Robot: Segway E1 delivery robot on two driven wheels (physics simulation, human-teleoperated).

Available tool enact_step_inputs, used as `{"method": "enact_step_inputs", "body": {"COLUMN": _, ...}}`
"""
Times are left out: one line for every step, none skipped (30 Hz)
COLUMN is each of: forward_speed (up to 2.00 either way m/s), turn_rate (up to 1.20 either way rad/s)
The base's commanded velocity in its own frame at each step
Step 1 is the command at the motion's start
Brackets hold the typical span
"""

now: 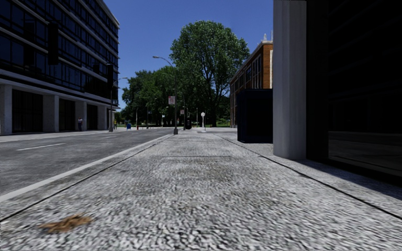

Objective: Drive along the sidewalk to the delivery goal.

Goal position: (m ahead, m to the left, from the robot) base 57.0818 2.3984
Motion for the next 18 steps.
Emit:
{"method": "enact_step_inputs", "body": {"forward_speed": 2.0, "turn_rate": 0.0}}
{"method": "enact_step_inputs", "body": {"forward_speed": 2.0, "turn_rate": 0.0}}
{"method": "enact_step_inputs", "body": {"forward_speed": 2.0, "turn_rate": 0.0}}
{"method": "enact_step_inputs", "body": {"forward_speed": 2.0, "turn_rate": 0.0}}
{"method": "enact_step_inputs", "body": {"forward_speed": 2.0, "turn_rate": 0.0}}
{"method": "enact_step_inputs", "body": {"forward_speed": 2.0, "turn_rate": 0.0}}
{"method": "enact_step_inputs", "body": {"forward_speed": 2.0, "turn_rate": 0.0}}
{"method": "enact_step_inputs", "body": {"forward_speed": 2.0, "turn_rate": 0.0}}
{"method": "enact_step_inputs", "body": {"forward_speed": 2.0, "turn_rate": 0.0}}
{"method": "enact_step_inputs", "body": {"forward_speed": 2.0, "turn_rate": 0.0}}
{"method": "enact_step_inputs", "body": {"forward_speed": 2.0, "turn_rate": 0.0}}
{"method": "enact_step_inputs", "body": {"forward_speed": 2.0, "turn_rate": 0.07}}
{"method": "enact_step_inputs", "body": {"forward_speed": 2.0, "turn_rate": 0.08}}
{"method": "enact_step_inputs", "body": {"forward_speed": 2.0, "turn_rate": 0.08}}
{"method": "enact_step_inputs", "body": {"forward_speed": 2.0, "turn_rate": 0.09}}
{"method": "enact_step_inputs", "body": {"forward_speed": 2.0, "turn_rate": 0.11}}
{"method": "enact_step_inputs", "body": {"forward_speed": 2.0, "turn_rate": 0.11}}
{"method": "enact_step_inputs", "body": {"forward_speed": 2.0, "turn_rate": 0.11}}
